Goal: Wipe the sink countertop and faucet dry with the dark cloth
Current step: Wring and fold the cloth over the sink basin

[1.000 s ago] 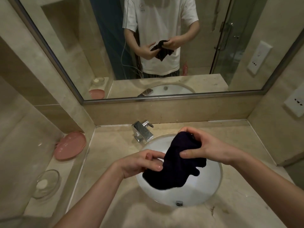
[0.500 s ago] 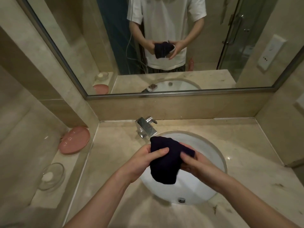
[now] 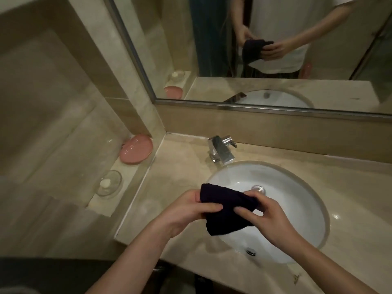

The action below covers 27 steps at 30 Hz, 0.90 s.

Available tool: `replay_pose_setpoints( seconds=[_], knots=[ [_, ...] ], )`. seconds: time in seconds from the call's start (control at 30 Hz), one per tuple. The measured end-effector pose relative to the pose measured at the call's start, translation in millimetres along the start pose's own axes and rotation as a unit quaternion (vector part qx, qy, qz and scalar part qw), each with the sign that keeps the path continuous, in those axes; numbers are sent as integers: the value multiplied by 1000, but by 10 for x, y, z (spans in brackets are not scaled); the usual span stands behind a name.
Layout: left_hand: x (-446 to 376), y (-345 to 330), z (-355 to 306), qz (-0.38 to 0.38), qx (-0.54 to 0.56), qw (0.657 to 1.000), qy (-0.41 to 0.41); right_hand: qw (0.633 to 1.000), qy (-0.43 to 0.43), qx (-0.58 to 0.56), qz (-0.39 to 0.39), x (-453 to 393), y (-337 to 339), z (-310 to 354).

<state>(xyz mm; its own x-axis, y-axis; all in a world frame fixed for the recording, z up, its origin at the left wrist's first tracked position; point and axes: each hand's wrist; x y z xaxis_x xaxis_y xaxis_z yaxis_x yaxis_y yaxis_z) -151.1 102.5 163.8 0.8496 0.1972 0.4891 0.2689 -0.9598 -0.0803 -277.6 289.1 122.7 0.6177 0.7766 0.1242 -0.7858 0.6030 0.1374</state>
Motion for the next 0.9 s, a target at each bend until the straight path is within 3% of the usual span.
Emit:
replay_pose_setpoints(
  seconds=[0.1, 0.13, 0.3, 0.43, 0.7, 0.9],
  knots=[
    [82, 50, 137, -172, 16, 984, 39, 997, -33, -54, 44, -74, -92, -1],
    [113, 84, 196, -195, 32, 979, 43, 993, -54, -84, 63, -113, -138, 20],
    [286, 222, 391, -141, 9, 988, 61, 979, -102, -110, 135, -317, -417, 107],
    [327, 461, 523, -149, 138, 979, 10, 981, -116, -83, 134, -542, -698, 182],
    [153, 1399, 546, -258, 194, 946, -24, 970, -167, -53, 171, -1348, -1416, 388],
    [-249, 2324, 498, -385, 266, 884, -12, 966, -173, -113, 156, -2209, -2133, 298]
  ],
)
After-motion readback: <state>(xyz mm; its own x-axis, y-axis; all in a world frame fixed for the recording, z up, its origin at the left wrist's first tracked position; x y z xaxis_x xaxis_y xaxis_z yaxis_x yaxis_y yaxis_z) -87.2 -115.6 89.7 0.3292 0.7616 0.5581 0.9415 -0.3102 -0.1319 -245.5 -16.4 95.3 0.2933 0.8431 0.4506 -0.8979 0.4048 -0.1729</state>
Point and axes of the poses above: each hand's wrist, its own x-axis away from the middle knuckle, its own y-axis out of the back of the hand, z = x × y, and after that the axes turned 2 degrees about x, right-handed
